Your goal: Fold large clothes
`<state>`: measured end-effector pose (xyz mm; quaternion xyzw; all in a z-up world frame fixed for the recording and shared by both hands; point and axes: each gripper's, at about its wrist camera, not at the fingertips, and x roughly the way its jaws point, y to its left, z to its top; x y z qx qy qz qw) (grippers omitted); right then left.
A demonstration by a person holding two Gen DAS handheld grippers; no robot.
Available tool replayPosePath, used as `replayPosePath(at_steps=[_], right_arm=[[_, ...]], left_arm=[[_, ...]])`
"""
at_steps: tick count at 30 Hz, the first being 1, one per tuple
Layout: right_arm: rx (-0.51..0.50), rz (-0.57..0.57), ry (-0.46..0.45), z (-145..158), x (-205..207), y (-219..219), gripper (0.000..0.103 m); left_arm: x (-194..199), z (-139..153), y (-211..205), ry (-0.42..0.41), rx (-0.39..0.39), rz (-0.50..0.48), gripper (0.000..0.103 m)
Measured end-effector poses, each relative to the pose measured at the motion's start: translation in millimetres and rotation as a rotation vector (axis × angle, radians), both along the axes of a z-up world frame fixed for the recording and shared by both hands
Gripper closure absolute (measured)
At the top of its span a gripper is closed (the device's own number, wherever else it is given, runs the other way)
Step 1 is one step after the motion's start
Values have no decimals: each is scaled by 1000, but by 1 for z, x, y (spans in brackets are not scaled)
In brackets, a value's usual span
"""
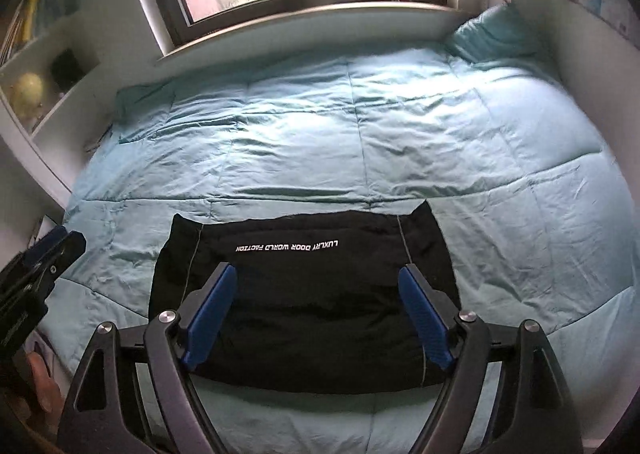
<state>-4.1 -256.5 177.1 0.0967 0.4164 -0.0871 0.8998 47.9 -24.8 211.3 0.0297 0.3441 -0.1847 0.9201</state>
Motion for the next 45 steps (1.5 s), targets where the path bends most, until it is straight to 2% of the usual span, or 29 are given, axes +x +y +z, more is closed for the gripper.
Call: replayPosePath(at_steps=[2,4,7,12,21,32,45], right_arm=[[-32,8,-14,5,-3,10,18],[-53,15,-14,5,-5,17,18],[-53,30,-5,2,-5,24,18],[-43,44,31,-12,-4,30,18],[-30,37,62,-25,-8,33,18],[-8,42,77,-30,-7,38,18],[3,47,89,-37,-2,37,18]], left_arm=[[-4,2,-4,-21,5,5,40],[-2,0,-7,0,19,13,40],[-1,-6,-7,31,21,25,40],[-3,-17,-5,56,67,69,40],[-2,-35,2,149,69,88,40],[-12,-29,-3,82,125,63,40],[-7,-37,-7,114,134,55,40]])
